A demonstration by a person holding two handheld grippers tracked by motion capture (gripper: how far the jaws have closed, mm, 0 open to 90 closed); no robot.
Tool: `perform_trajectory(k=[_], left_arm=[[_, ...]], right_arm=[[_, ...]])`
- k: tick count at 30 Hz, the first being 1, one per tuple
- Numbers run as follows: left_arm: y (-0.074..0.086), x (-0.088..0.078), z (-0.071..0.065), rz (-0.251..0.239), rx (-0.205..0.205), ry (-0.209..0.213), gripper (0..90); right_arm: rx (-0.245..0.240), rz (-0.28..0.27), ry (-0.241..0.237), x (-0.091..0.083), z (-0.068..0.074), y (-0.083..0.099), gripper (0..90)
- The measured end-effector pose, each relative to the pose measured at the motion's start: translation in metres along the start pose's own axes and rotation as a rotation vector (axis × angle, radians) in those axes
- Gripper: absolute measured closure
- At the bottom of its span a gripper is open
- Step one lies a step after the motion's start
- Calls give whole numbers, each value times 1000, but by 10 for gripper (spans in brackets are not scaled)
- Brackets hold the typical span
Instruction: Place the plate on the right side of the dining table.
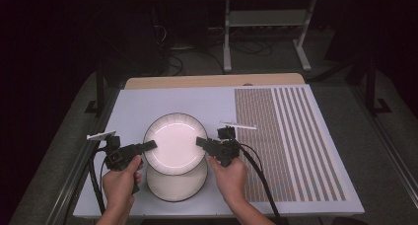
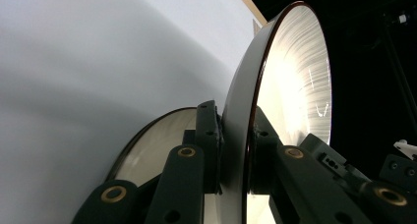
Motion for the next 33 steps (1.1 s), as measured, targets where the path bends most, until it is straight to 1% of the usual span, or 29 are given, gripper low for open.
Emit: perform_trajectory(k=[1, 2, 4, 6, 7, 8, 9, 10, 11, 12, 14, 15, 16, 17, 18, 21, 23, 29, 30, 31, 33], left_arm=[[0, 2, -2, 0, 7, -1, 792], [-1, 6, -5, 3, 4, 0, 791], [-2, 8, -7, 4, 1, 0, 790], [-2, 15, -14, 4, 14, -1, 790], [-2, 15, -14, 4, 14, -1, 790], [-2, 20, -19, 5, 23, -2, 789], [-2, 20, -19, 5, 23, -2, 789], [-2, 22, -21, 6, 29, -4, 789], [-2, 25, -24, 11, 26, 0, 788], [-2, 31, -27, 17, 27, 3, 789], [-1, 34, -29, 20, 32, 4, 789], [-1, 36, -32, 24, 28, 7, 788], [0, 42, -35, 35, 33, 12, 786], [0, 42, -35, 35, 33, 12, 785], [1, 45, -37, 40, 36, 12, 785], [3, 54, -43, 52, 49, 11, 784], [5, 60, -48, 58, 53, 10, 784], [10, 80, -62, 97, 51, 18, 787], [10, 83, -64, 100, 53, 16, 789], [10, 86, -67, 105, 55, 16, 789], [11, 92, -71, 118, 56, 18, 790]], right_arm=[[2, -2, 2, -1, -2, -1, 741], [8, -7, 8, -4, -5, -4, 744], [10, -8, 10, -6, -6, -5, 744], [24, -16, 16, -10, -12, -8, 744], [24, -16, 16, -10, -12, -8, 744], [35, -23, 22, -12, -17, -11, 744], [35, -23, 22, -12, -17, -11, 744], [40, -29, 26, -14, -19, -12, 745], [47, -33, 27, -15, -21, -13, 746], [55, -44, 35, -18, -26, -16, 747], [59, -46, 40, -20, -28, -17, 747], [61, -50, 46, -22, -30, -19, 747], [62, -58, 58, -26, -35, -22, 750], [66, -60, 62, -28, -37, -23, 750], [66, -60, 62, -28, -37, -23, 750], [76, -70, 73, -33, -45, -25, 750], [90, -76, 83, -37, -51, -26, 751], [128, -104, 107, -51, -68, -31, 754], [151, -109, 116, -55, -73, -32, 754], [151, -109, 116, -55, -73, -32, 754], [157, -116, 124, -60, -79, -33, 754]])
Point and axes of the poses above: each handheld gripper's, and its own axes: x roughly forward along the jaws, y roughly out of its underside, z roughly to its left, the point moved 7 cm from there along x, roughly forward along the jaws, and after that the axes turned 5 degrees about -y, right-handed, at the moved point
